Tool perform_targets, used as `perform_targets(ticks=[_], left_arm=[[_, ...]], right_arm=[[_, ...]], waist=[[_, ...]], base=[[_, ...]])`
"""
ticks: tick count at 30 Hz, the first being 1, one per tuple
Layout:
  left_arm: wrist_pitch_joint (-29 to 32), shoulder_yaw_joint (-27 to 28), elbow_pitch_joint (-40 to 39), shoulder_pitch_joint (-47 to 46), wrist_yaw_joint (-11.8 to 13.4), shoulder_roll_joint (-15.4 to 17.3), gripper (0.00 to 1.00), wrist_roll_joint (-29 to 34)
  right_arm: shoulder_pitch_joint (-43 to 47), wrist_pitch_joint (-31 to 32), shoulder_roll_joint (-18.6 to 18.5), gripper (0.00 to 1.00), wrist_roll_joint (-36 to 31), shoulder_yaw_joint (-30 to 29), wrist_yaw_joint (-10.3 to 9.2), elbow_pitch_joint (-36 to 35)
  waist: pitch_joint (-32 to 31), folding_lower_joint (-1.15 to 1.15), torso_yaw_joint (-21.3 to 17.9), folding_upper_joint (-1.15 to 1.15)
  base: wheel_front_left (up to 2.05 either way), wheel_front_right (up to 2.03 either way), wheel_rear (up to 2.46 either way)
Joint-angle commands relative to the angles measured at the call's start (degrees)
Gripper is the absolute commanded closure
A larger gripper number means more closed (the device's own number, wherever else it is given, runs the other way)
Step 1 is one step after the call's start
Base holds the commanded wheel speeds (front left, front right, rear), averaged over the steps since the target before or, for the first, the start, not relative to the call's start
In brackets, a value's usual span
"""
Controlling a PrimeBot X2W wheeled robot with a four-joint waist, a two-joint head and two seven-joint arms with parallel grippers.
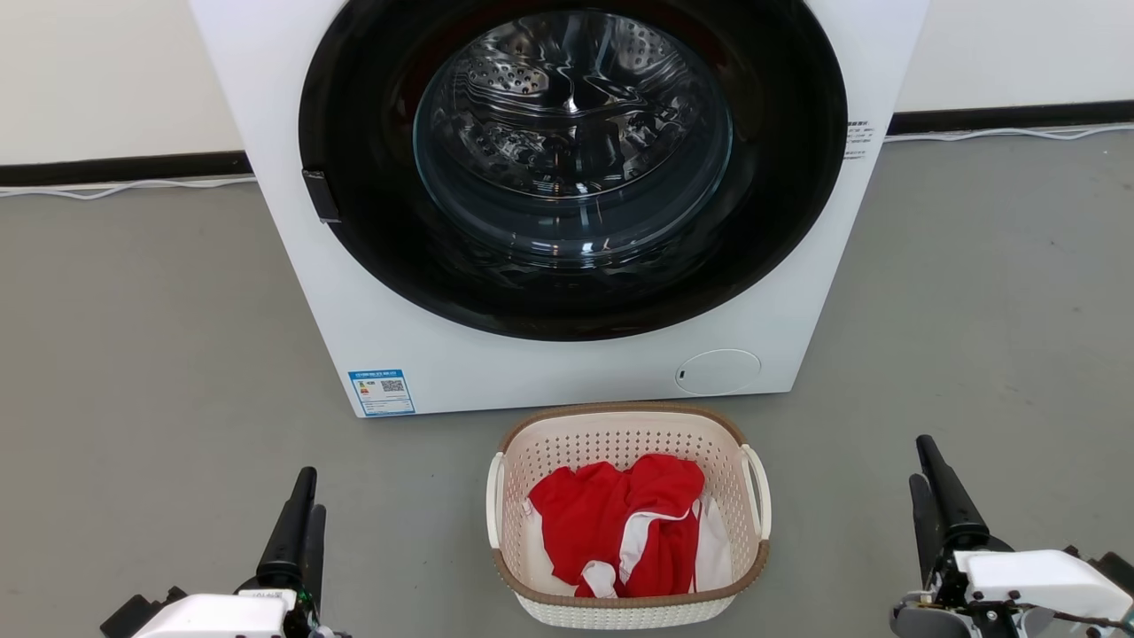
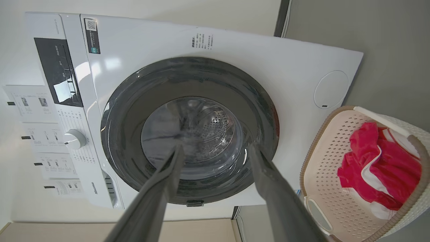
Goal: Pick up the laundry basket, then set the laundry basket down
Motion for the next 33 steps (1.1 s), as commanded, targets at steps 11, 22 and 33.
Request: perform_targets(ticks=[11,22,33], left_arm=[[-2.2,-0.4,-2.0,-1.2,-0.2,0.5,0.00,8.7],[-3.9,-1.0,-2.3,-1.1,0.3,0.6,0.00,16.8],[-5.8,-1.3,-2.4,-0.9,0.7,0.6,0.00,26.6]], right_arm=[[-1.0,-2.5,-0.6,0.00,-13.5,1.4,0.14,-3.1],[-1.1,-4.2,-1.5,0.00,-23.8,2.9,0.17,-3.2],[-1.1,-6.1,-1.5,0.00,-34.3,3.5,0.21,-3.1]], waist=[[0.0,-0.01,-0.1,0.00],[0.1,-0.01,0.0,0.00],[0.3,-0.01,-0.1,0.00]], base=[[0.00,0.00,0.00],[0.00,0.00,0.00],[0.00,0.00,0.00]])
